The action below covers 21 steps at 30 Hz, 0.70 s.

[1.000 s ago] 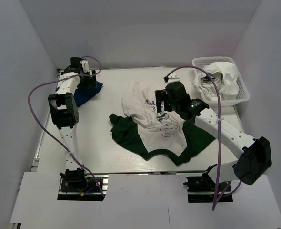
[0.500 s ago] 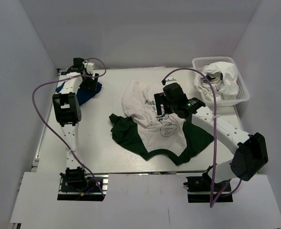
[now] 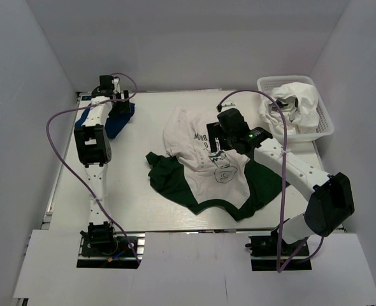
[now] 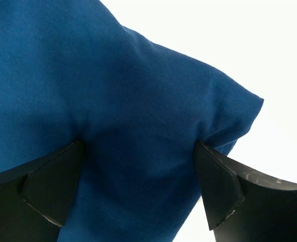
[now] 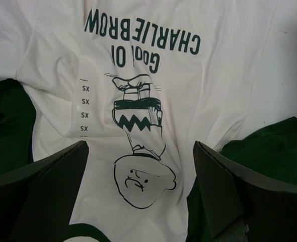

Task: Fold and stack the t-shirts
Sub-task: Flatten out the tshirt

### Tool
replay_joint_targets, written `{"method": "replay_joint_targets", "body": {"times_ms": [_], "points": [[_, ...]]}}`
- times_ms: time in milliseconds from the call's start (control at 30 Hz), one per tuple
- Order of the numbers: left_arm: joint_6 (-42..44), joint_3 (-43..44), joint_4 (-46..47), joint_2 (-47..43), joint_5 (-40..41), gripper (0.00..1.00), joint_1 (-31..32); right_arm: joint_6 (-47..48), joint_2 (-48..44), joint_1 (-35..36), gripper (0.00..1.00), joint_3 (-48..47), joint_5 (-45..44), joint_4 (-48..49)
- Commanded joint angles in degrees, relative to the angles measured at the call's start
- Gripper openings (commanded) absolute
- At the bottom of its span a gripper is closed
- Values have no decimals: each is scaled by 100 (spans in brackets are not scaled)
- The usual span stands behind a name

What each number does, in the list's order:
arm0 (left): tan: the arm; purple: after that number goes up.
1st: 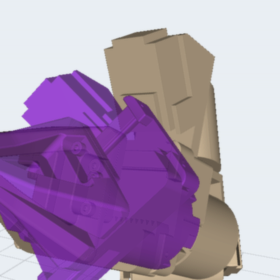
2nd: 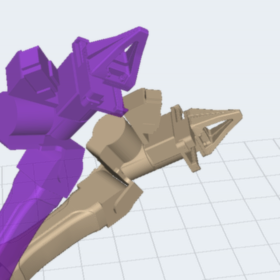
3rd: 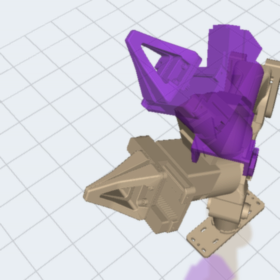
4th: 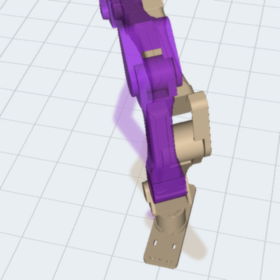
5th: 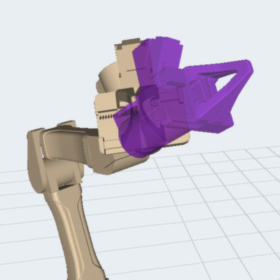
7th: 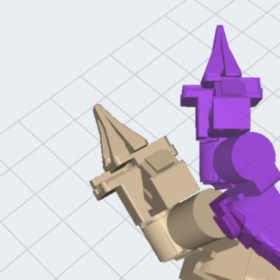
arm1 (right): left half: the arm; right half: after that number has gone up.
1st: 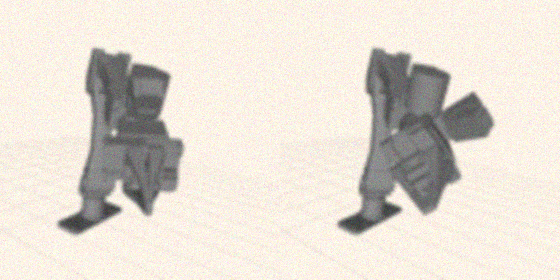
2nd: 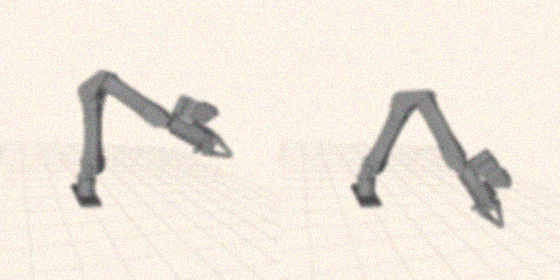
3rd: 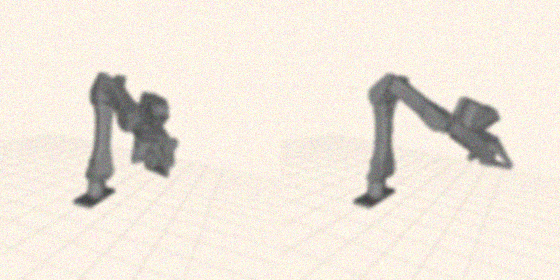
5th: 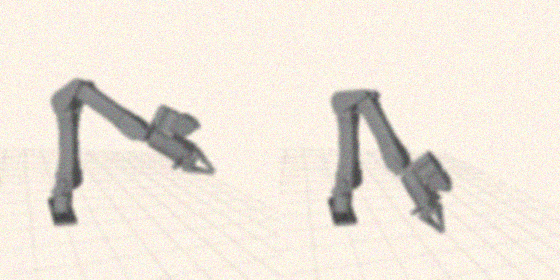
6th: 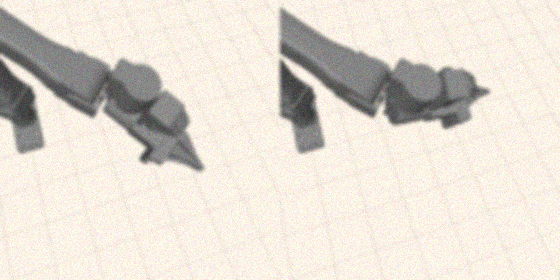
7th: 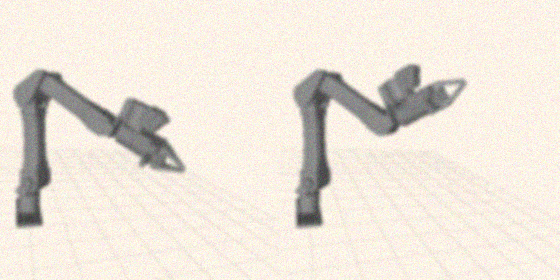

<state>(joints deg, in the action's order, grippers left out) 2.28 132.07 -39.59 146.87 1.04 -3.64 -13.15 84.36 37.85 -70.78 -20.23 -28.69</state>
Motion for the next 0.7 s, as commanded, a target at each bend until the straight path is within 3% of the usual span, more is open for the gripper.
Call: {"method": "replay_joint_targets", "body": {"times_ms": [0, 133, 233, 367, 667], "points": [[-1630, 483, -250, 483, 353, 100, 65, -65, -25, -75, 90, -252, -60, -32], [-2581, 101, 74, 299, 634, 100, 65, -83, 63, -111, 90, -331, -43, -111], [-2531, 160, 312, 299, 643, 100, 65, -109, 72, -137, 90, -340, -60, -190], [-2854, 416, 111, 457, 1563, 100, 13, -118, 55, -137, 90, -313, -139, -234], [-2883, 381, 382, 527, 1689, 100, -224, -127, 63, -172, 90, -401, -209, -418]]}}
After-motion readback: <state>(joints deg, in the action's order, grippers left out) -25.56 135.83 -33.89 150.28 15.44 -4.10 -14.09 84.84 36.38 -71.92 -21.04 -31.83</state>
